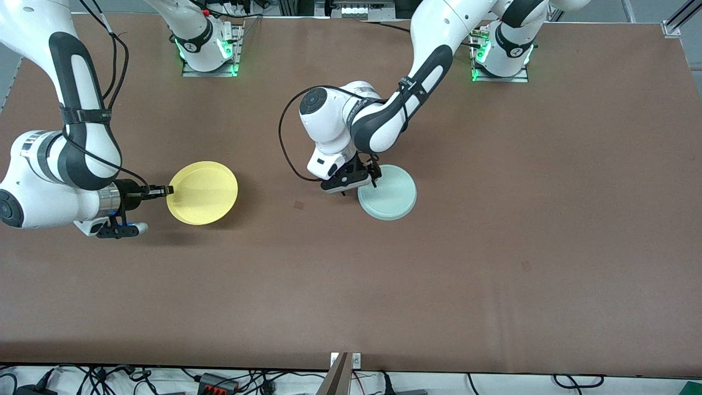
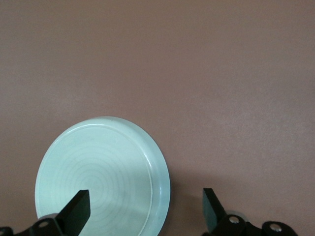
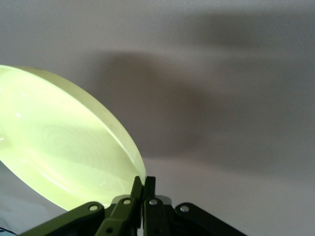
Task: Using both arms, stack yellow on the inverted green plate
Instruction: 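Lower the inverted green plate onto the table with the left gripper, then open and withdraw the left gripper while the right gripper carries the yellow plate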
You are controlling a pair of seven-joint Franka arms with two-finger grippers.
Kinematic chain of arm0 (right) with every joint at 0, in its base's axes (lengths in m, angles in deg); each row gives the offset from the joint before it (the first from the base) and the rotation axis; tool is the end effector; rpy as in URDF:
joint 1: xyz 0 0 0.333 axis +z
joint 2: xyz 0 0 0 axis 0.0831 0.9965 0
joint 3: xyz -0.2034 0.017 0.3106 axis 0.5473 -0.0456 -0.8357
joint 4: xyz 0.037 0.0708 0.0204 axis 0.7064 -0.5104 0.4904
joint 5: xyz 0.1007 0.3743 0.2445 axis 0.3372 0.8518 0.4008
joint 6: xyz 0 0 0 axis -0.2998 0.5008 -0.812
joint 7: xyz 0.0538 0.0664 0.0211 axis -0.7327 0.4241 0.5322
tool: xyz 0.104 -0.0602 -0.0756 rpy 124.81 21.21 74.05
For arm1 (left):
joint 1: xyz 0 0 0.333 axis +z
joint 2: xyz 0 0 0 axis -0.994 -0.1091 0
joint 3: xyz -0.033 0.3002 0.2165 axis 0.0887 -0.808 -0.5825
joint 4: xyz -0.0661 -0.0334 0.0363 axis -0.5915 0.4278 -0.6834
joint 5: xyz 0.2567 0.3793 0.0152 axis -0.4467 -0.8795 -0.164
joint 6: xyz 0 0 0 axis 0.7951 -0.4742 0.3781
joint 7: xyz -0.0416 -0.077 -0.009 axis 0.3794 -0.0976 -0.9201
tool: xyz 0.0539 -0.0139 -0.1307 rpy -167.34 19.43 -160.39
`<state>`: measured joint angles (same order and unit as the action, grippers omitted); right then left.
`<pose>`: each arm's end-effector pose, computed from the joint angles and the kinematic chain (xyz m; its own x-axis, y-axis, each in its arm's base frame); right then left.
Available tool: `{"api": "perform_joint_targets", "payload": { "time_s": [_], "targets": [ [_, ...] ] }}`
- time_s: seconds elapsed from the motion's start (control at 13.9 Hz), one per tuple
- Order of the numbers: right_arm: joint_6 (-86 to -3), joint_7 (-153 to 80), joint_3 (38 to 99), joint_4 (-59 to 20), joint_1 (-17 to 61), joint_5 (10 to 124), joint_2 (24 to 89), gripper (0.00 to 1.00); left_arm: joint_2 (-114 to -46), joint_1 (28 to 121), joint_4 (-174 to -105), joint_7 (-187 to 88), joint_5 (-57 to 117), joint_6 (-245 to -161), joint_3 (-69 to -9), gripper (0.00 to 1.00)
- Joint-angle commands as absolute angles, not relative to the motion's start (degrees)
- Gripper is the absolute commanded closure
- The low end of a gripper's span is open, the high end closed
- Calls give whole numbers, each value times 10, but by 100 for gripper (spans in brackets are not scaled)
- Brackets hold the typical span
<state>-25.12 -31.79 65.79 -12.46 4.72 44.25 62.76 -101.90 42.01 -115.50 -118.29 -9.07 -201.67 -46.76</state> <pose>0.7060 0.0039 0.2918 0.9176 0.0981 -0.3852 -0.0059 -0.9656 -0.2599 0.5674 -0.6050 0.2061 0.9523 0.1585 0.2606 0.2174 -0.9520 -0.2153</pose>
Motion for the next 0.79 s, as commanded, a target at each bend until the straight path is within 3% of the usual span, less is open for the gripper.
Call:
{"api": "perform_joint_targets", "payload": {
  "time_s": [0.0, 0.43, 0.72],
  "targets": [
    [-240, -312, 655, -110, 50, 452, 627, 100, -991, 444, -1157, -1165, -75, -2010, -462, 0],
    [-239, -376, 655, -92, 117, 455, 629, 100, -900, 522, -1163, -874, -36, -1871, -461, 0],
    [-244, -470, 655, -79, 191, 561, 649, 100, -830, 610, -1164, -691, 7, -1770, -459, 0]
  ]
}}
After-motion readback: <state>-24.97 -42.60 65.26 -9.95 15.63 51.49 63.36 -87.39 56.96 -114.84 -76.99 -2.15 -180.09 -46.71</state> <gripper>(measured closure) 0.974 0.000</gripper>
